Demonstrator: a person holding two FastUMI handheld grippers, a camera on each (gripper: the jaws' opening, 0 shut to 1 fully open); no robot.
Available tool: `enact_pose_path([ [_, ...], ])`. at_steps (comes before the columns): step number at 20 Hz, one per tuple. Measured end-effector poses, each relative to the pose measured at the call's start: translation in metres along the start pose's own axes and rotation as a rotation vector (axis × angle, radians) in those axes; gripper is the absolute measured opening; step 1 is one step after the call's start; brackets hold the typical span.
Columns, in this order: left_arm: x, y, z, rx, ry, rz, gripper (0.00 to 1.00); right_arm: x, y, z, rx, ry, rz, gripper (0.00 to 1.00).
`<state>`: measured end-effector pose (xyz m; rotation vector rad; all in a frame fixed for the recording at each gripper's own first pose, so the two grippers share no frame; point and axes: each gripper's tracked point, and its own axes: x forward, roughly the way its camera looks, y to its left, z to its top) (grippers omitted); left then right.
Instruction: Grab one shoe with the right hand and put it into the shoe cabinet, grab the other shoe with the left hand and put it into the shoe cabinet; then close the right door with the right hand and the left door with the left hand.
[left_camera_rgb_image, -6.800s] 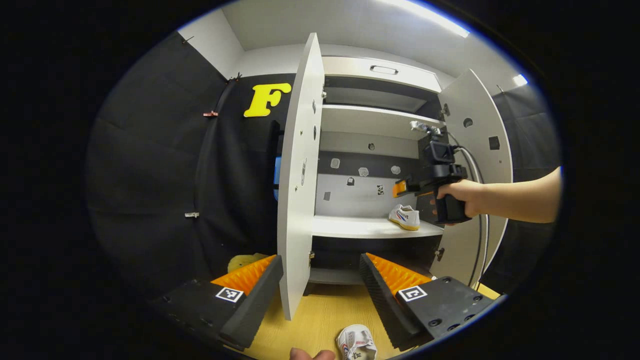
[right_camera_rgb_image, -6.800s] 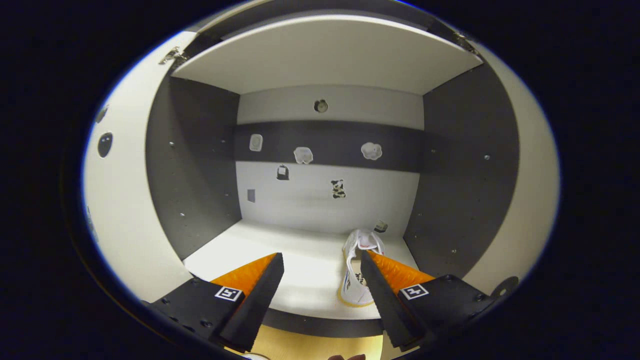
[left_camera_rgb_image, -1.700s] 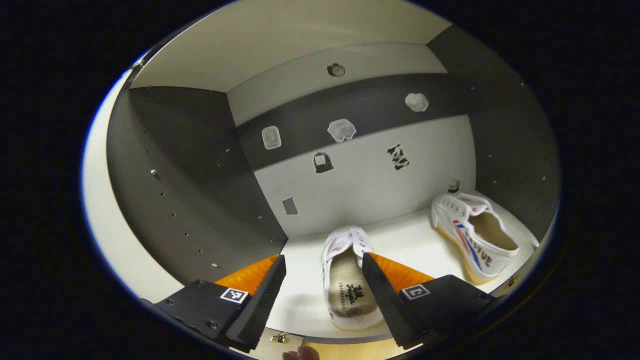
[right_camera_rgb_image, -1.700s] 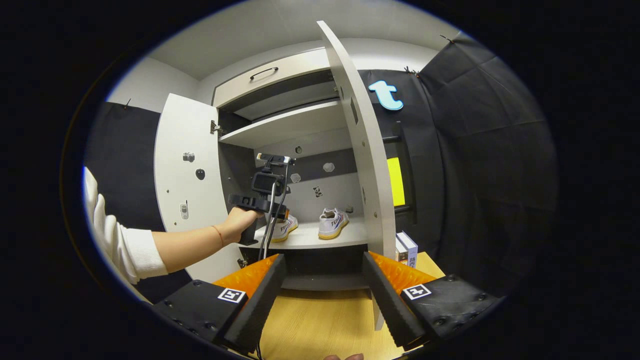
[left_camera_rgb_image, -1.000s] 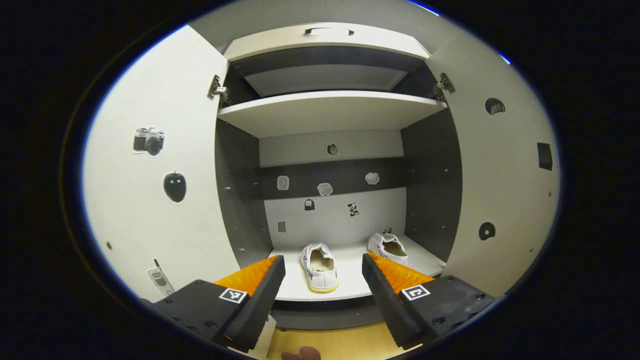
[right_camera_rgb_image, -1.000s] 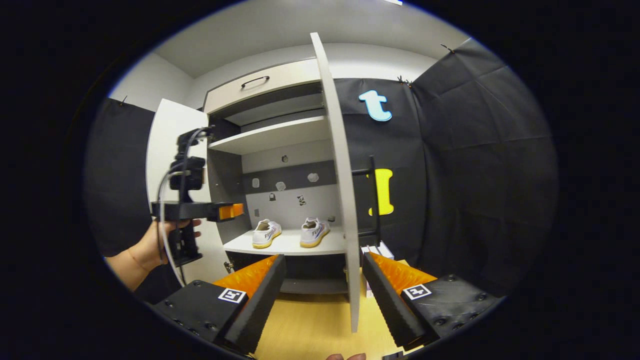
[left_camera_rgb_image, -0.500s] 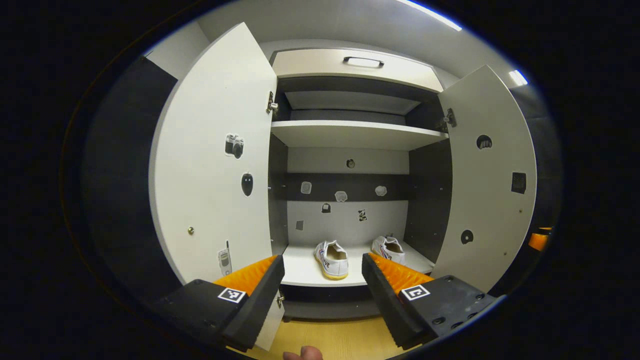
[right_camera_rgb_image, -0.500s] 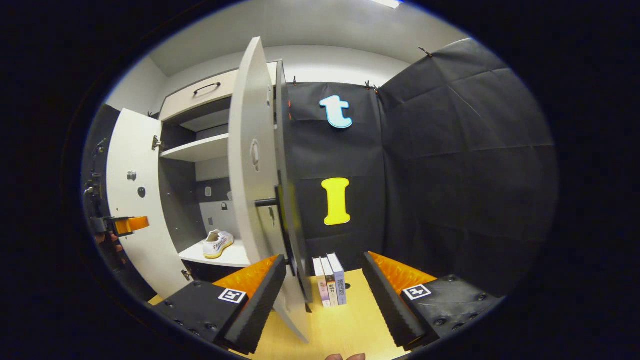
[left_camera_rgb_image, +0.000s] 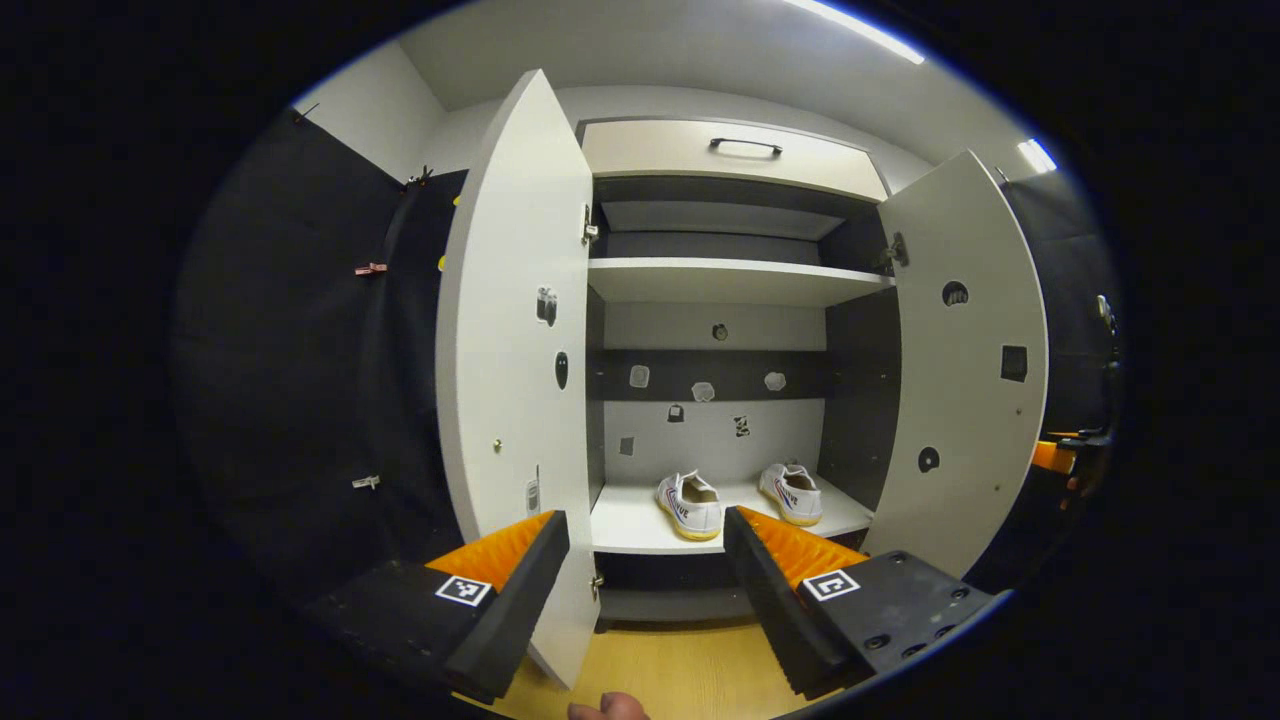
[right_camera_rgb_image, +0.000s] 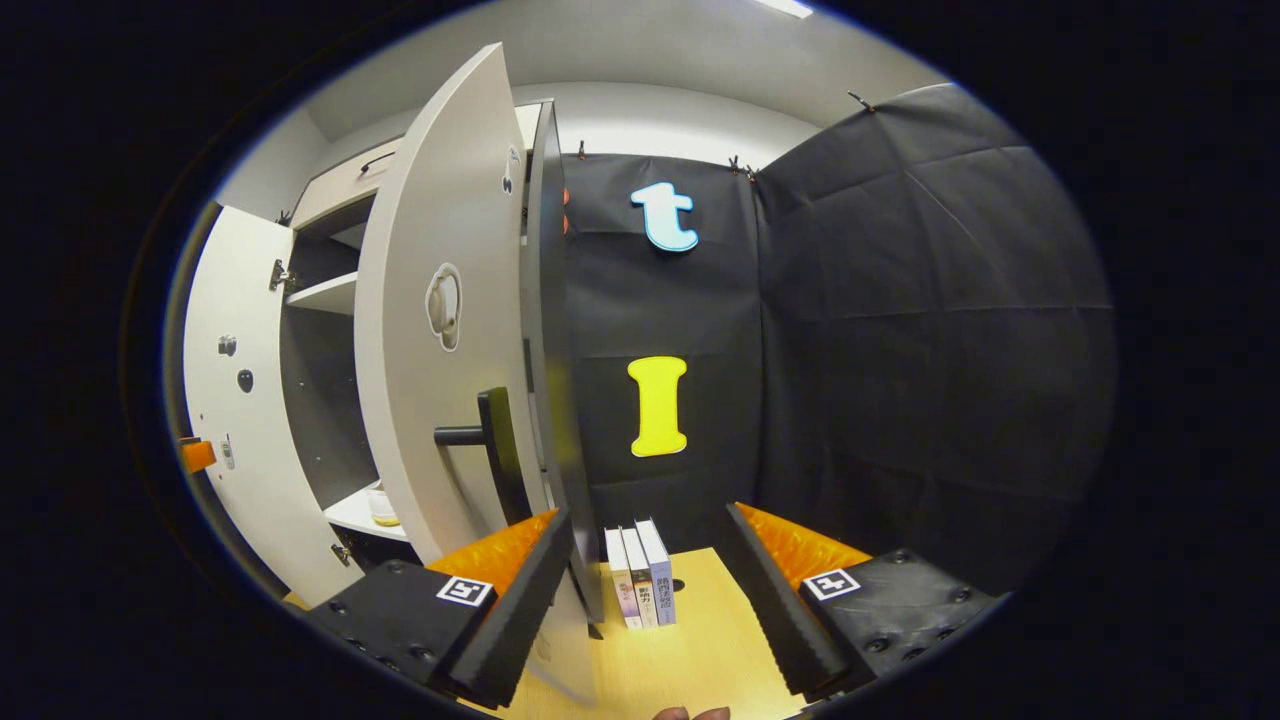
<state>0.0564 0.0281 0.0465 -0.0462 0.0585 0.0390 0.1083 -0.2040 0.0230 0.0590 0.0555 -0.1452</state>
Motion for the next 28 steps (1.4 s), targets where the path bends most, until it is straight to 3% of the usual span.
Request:
enact_pose_path([
  [1, -0.004, 0.009, 0.001, 0.005, -0.004, 0.012, 0.97, -0.001, 0.0, -0.001, 0.004, 0.0, -0.005, 1.0],
  [10, -0.031, 0.088, 0.009, 0.039, 0.005, 0.102, 0.97, -0.015, 0.016, -0.003, 0.016, -0.01, -0.061, 0.97],
  [16, -0.033, 0.126, 0.011, 0.048, 0.005, 0.149, 0.97, -0.023, 0.04, -0.006, 0.043, -0.003, -0.039, 0.97],
  [20, -0.025, 0.157, -0.007, 0.067, 0.034, 0.196, 0.97, -0.028, 0.077, -0.01, 0.047, 0.008, 0.03, 0.98],
  [28, 0.019, 0.194, -0.032, 0.023, 0.066, 0.205, 0.97, -0.039, 0.193, -0.022, 0.05, 0.031, 0.271, 0.98],
])
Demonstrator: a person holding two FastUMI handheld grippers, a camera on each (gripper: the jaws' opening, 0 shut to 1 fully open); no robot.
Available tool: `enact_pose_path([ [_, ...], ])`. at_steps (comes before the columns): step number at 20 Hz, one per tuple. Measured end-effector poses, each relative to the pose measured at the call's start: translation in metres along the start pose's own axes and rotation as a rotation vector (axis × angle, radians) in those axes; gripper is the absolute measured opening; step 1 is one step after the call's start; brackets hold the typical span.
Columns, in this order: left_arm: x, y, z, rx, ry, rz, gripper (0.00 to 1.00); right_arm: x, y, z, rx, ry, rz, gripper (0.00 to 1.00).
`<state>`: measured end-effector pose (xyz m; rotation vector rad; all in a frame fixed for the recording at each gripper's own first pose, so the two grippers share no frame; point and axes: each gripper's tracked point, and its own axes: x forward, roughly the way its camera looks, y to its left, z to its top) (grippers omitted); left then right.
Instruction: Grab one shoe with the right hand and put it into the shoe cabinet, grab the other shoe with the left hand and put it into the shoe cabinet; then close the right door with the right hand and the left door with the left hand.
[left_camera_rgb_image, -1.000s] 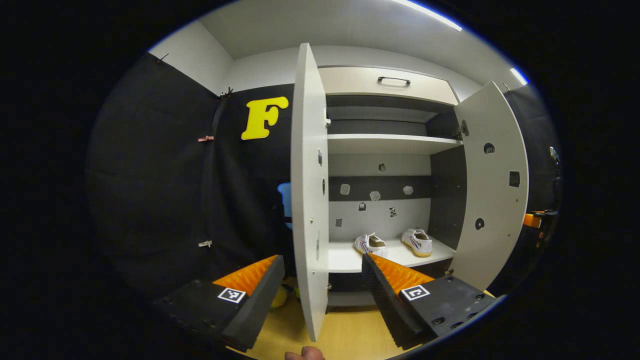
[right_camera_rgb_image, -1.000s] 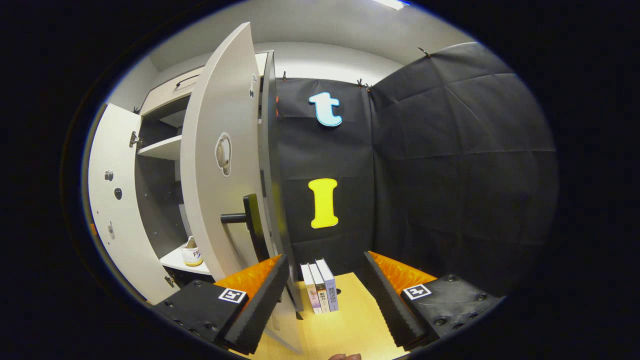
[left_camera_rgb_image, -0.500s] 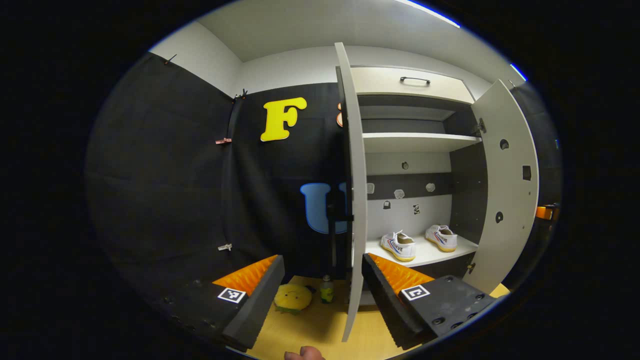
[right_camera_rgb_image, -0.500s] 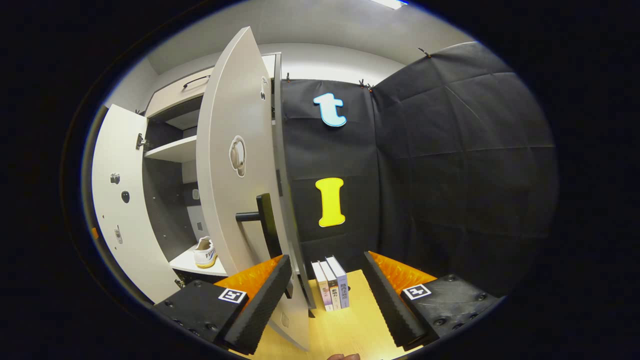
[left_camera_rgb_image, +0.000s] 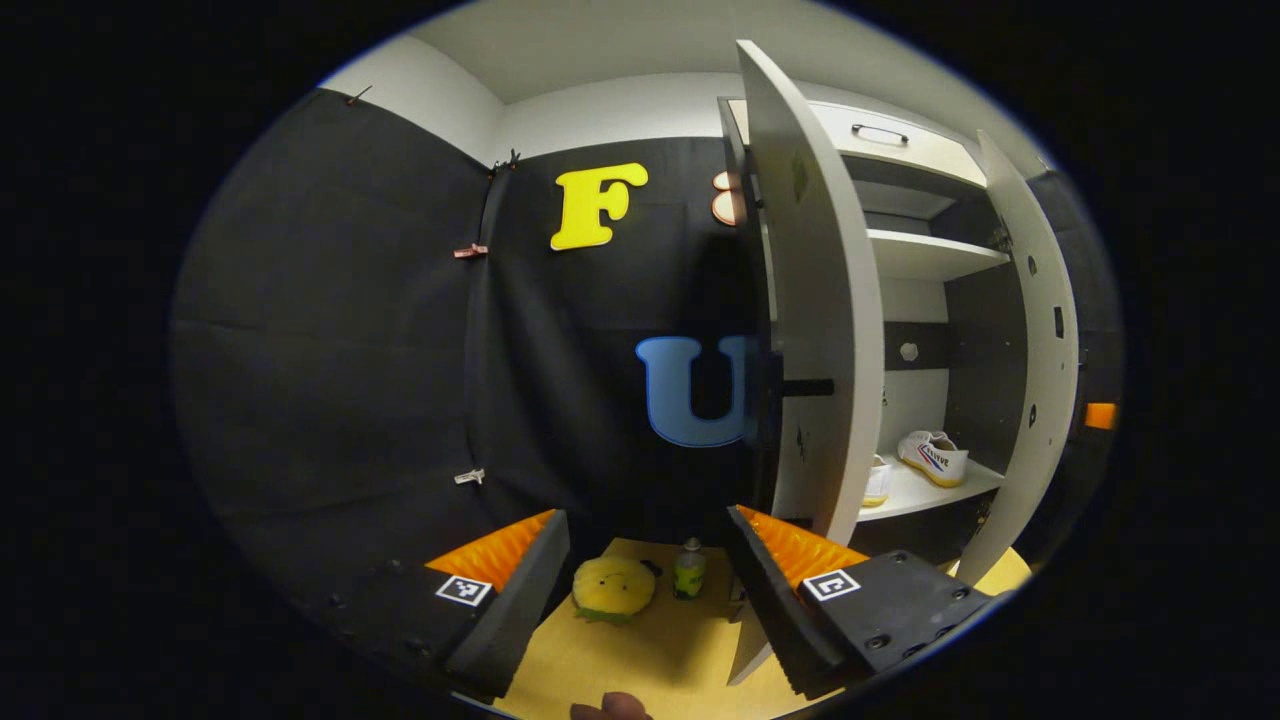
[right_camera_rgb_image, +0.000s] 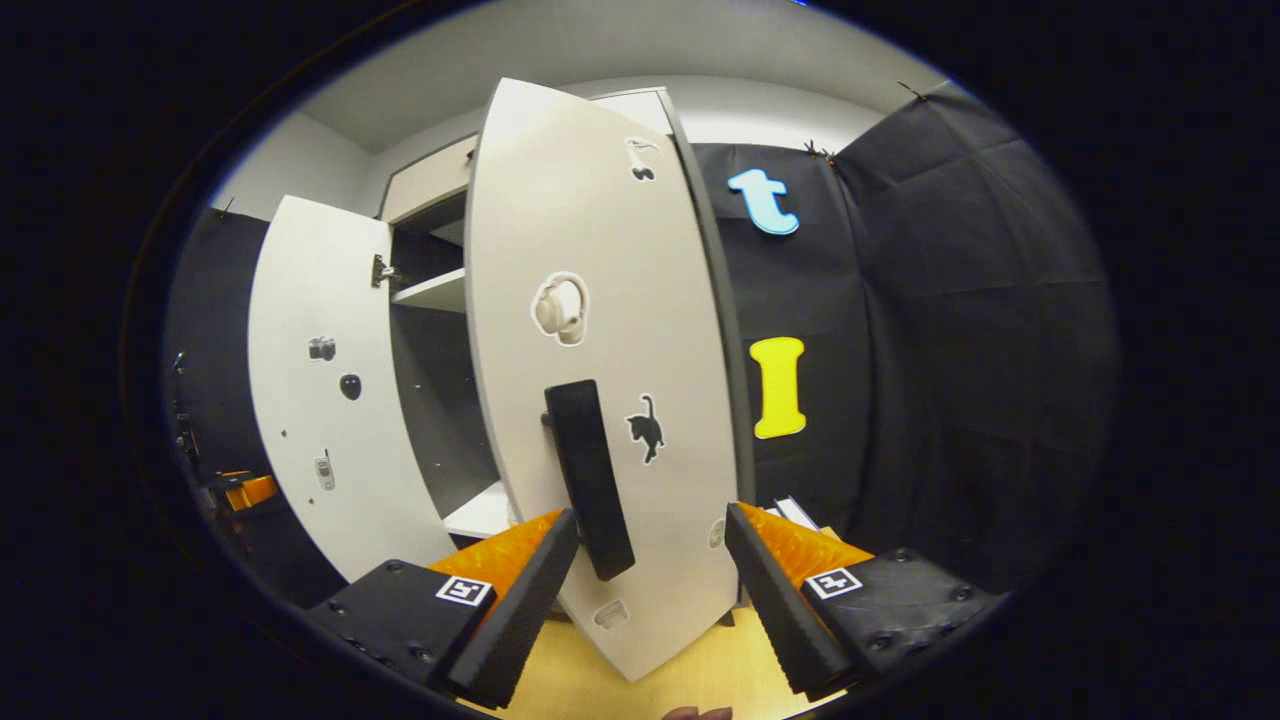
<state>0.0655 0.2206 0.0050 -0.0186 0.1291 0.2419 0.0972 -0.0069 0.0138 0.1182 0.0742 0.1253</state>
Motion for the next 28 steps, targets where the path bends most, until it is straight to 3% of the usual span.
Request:
enact_pose_path([
  [7, 0.026, -0.011, -0.015, 0.041, 0.009, -0.015, 0.97, -0.014, 0.028, -0.018, 0.001, 0.031, 0.04, 0.98],
  [9, 0.024, -0.01, -0.014, 0.052, -0.006, -0.002, 0.93, -0.017, 0.029, -0.021, 0.016, 0.04, 0.045, 0.98],
  [14, 0.018, -0.025, -0.012, -0.003, -0.016, -0.026, 0.92, -0.019, 0.034, -0.028, 0.034, 0.052, 0.068, 0.98],
  [20, 0.007, -0.034, -0.01, -0.007, -0.032, 0.007, 0.92, -0.016, 0.04, -0.032, 0.045, 0.073, 0.116, 0.98],
  [28, -0.006, -0.091, -0.007, 0.01, -0.044, -0.055, 0.93, -0.016, 0.033, -0.03, 0.046, 0.076, 0.139, 0.98],
])
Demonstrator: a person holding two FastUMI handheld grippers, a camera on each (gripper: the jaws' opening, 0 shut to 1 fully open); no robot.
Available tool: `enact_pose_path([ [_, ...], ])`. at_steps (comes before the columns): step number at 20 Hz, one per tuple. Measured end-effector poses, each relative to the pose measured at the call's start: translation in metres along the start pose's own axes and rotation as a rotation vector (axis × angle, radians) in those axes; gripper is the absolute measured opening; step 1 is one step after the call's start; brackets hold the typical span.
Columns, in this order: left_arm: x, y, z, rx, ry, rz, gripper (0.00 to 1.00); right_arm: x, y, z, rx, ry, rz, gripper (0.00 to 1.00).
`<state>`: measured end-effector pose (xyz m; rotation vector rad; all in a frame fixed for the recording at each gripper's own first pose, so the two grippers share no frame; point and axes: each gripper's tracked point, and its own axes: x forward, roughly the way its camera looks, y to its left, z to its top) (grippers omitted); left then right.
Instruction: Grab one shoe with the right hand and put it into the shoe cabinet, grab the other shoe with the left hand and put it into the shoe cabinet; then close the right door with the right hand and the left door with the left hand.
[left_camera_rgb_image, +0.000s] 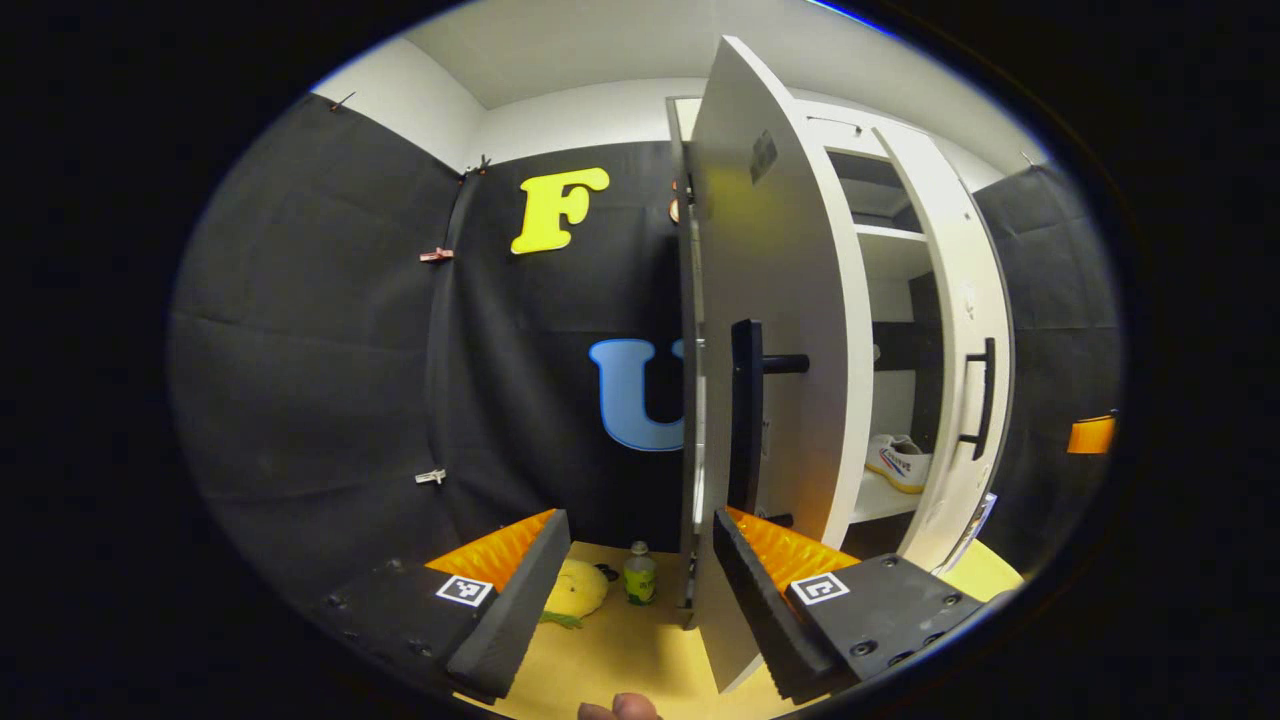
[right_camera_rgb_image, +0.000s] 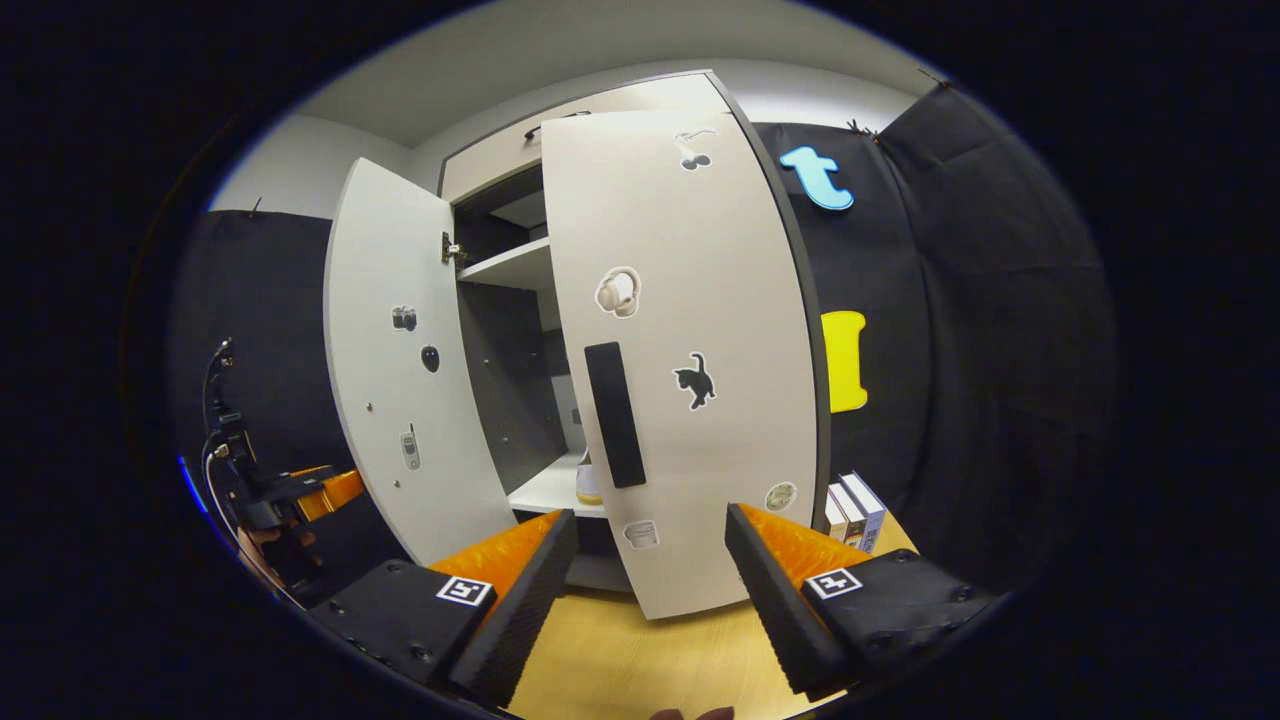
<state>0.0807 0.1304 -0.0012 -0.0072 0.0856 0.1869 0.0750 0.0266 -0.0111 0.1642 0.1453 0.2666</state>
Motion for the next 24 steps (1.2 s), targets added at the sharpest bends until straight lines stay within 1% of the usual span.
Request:
enact_pose_path([
  [2, 0.0, -0.018, 0.0, -0.007, -0.002, -0.017, 0.92, -0.003, -0.004, 0.001, 0.004, -0.002, 0.0, 0.98],
  [5, 0.004, -0.049, -0.001, -0.026, 0.006, -0.071, 0.93, -0.002, -0.008, 0.002, 0.011, -0.001, 0.003, 0.98],
  [8, 0.007, -0.084, 0.012, -0.027, -0.018, -0.119, 0.94, 0.001, -0.007, 0.0, 0.012, 0.004, 0.009, 0.98],
  [9, 0.008, -0.095, 0.016, -0.026, -0.027, -0.129, 0.92, 0.001, -0.007, -0.001, 0.012, 0.006, 0.009, 0.98],
  [10, 0.009, -0.104, 0.02, -0.023, -0.034, -0.137, 0.94, 0.001, -0.007, -0.002, 0.011, 0.008, 0.009, 0.98],
  [13, 0.008, -0.13, 0.023, -0.024, -0.04, -0.173, 0.93, 0.002, -0.008, -0.003, 0.011, 0.002, -0.002, 0.98],
  [16, 0.004, -0.145, 0.024, -0.027, -0.041, -0.195, 0.94, 0.0, -0.015, -0.003, -0.003, -0.007, -0.03, 0.98],
  [21, -0.001, -0.162, 0.023, -0.005, -0.047, -0.207, 0.93, 0.004, -0.024, -0.007, 0.006, -0.002, -0.07, 0.98],
  [23, -0.005, -0.169, 0.021, -0.002, -0.049, -0.217, 0.94, 0.004, -0.027, -0.005, -0.009, -0.01, -0.084, 0.98],
  [24, -0.006, -0.171, 0.02, 0.0, -0.048, -0.221, 0.93, 0.004, -0.029, -0.005, -0.02, -0.013, -0.09, 0.98],
])
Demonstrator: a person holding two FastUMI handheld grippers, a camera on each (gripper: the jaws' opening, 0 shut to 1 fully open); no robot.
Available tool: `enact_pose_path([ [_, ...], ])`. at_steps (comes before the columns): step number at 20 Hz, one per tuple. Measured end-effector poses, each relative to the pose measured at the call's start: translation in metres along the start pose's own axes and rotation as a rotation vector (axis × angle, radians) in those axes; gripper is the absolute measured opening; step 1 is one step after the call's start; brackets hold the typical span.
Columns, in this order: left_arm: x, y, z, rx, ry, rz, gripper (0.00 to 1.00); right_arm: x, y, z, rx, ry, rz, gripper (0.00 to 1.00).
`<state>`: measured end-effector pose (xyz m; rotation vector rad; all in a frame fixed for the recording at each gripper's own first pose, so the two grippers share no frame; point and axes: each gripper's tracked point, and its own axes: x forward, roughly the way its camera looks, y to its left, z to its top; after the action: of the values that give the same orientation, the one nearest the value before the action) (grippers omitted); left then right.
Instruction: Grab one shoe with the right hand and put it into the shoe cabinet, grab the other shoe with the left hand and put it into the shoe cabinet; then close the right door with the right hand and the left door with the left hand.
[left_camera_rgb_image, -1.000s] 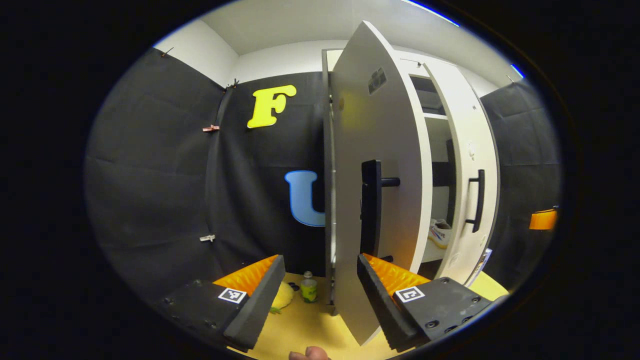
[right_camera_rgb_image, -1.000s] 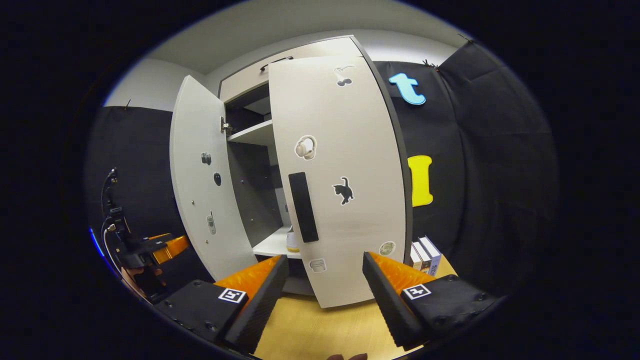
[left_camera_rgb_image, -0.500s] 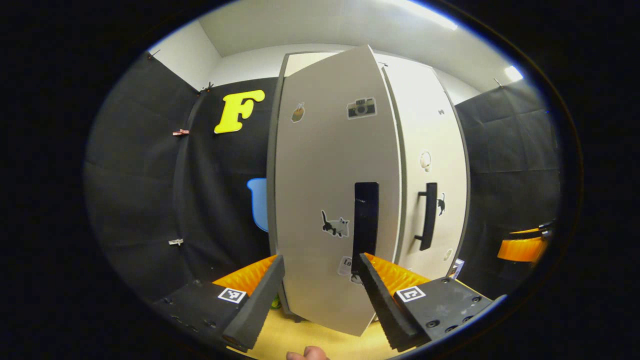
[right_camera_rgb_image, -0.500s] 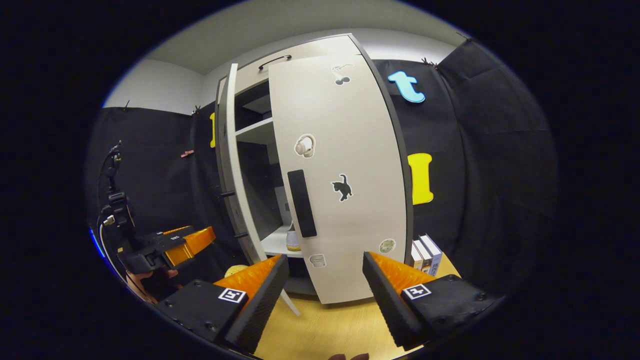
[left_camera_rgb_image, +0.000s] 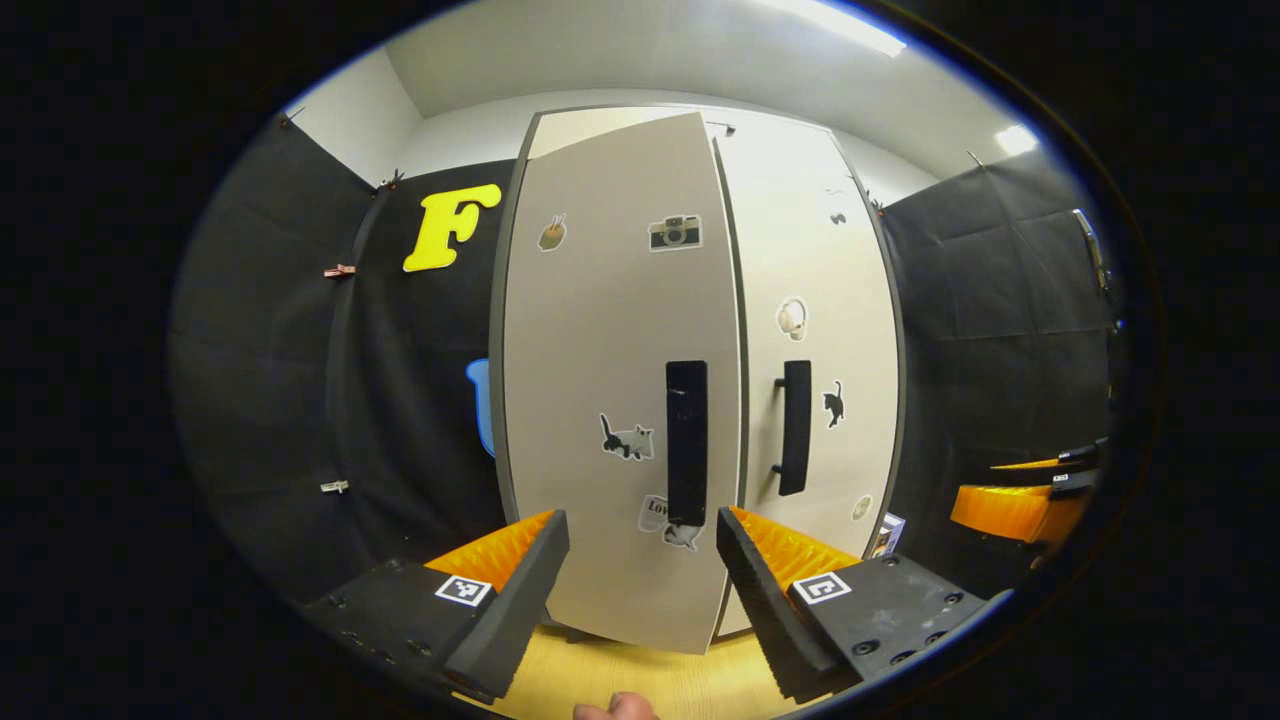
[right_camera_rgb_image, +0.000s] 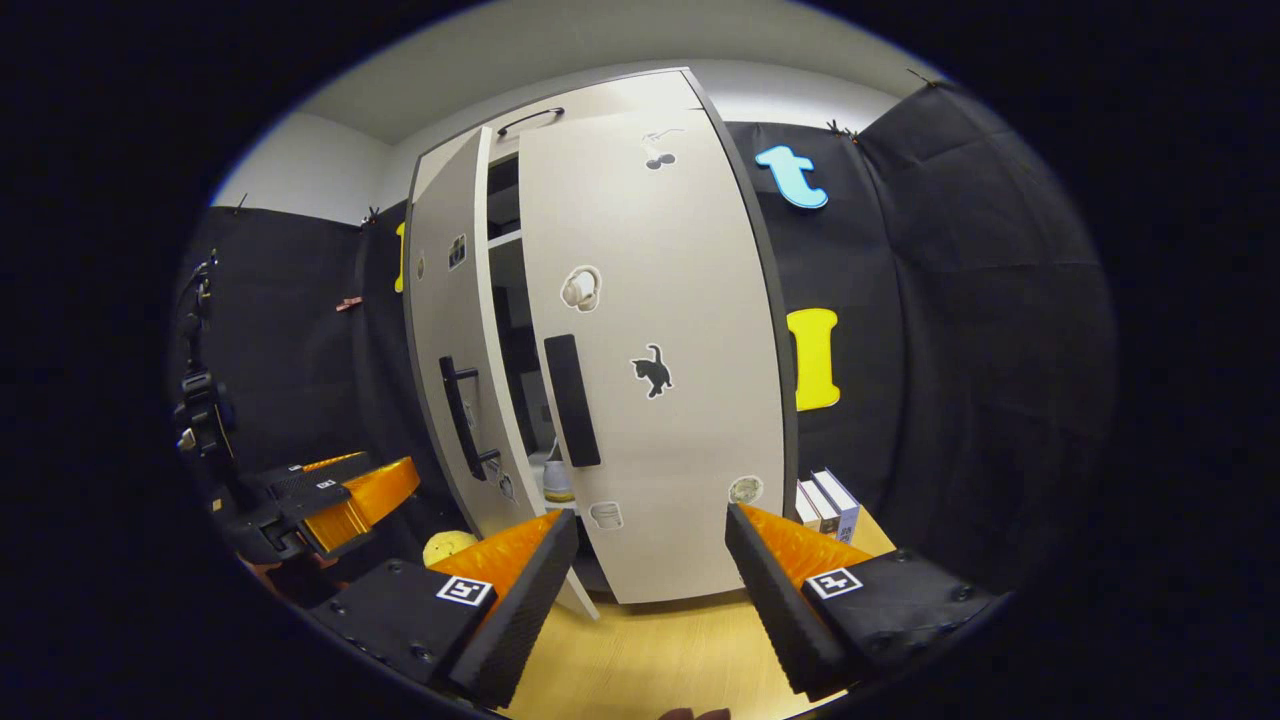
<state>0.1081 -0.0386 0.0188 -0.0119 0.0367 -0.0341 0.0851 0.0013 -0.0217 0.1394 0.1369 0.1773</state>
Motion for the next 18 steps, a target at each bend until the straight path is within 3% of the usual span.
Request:
enact_pose_path([
  [18, 0.003, -0.029, 0.014, 0.036, -0.035, -0.034, 0.93, 0.003, -0.017, 0.008, -0.02, -0.043, -0.047, 0.98],
])
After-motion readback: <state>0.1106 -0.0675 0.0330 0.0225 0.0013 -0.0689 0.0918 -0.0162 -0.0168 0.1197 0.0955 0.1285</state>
